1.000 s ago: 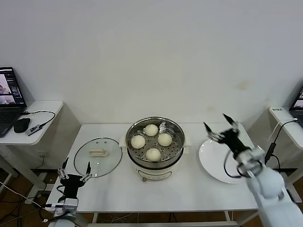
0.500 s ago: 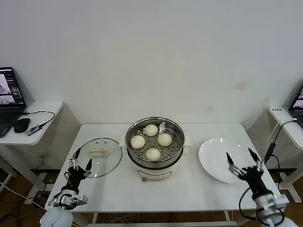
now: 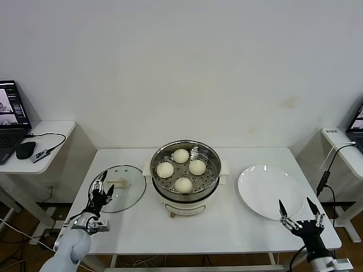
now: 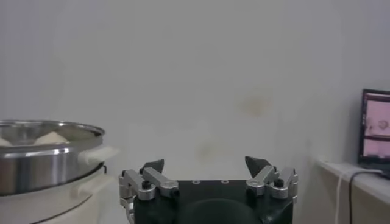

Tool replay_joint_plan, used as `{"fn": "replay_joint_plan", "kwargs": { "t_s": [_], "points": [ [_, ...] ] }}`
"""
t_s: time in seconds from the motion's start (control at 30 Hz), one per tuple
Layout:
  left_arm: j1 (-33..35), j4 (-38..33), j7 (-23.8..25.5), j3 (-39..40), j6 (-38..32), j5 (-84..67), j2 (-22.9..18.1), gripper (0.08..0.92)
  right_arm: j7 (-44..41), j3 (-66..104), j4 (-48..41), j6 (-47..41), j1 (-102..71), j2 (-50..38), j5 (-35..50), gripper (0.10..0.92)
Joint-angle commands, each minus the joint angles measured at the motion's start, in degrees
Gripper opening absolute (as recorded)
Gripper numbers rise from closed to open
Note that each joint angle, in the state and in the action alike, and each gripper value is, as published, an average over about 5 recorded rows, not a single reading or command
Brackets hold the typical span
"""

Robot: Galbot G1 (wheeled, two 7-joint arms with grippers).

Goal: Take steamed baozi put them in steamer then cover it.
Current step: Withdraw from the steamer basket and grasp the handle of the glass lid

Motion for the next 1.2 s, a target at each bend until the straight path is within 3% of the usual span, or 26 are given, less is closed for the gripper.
{"fn": "replay_joint_plan", "kwargs": {
  "t_s": [0.03,0.7,0.83,1.2],
  "points": [
    [-8.5,10.2,0.6,3.2,-0.7,3.7,0.5,0.823,-0.5,1.3,0.5,0.9,-2.1,2.9,-0.6,0.823],
    [-16.6,17.0,1.5,6.8,-0.8,4.7,-1.1,0.806,-0.6,1.2,-1.8,0.9,-0.5,3.2,-0.5,0.823],
    [-16.5,17.6,2.3,7.0,-0.8,4.8,-1.2,0.72,-0.7,1.1,-2.1,0.9,-0.3,3.2,-0.4,0.823],
    [-18.0,21.3,2.6,6.8,-1.1,5.4,-2.5,0.375,-1.2,0.8,-1.7,0.7,-0.5,3.0,-0.1,0.823]
  ]
}}
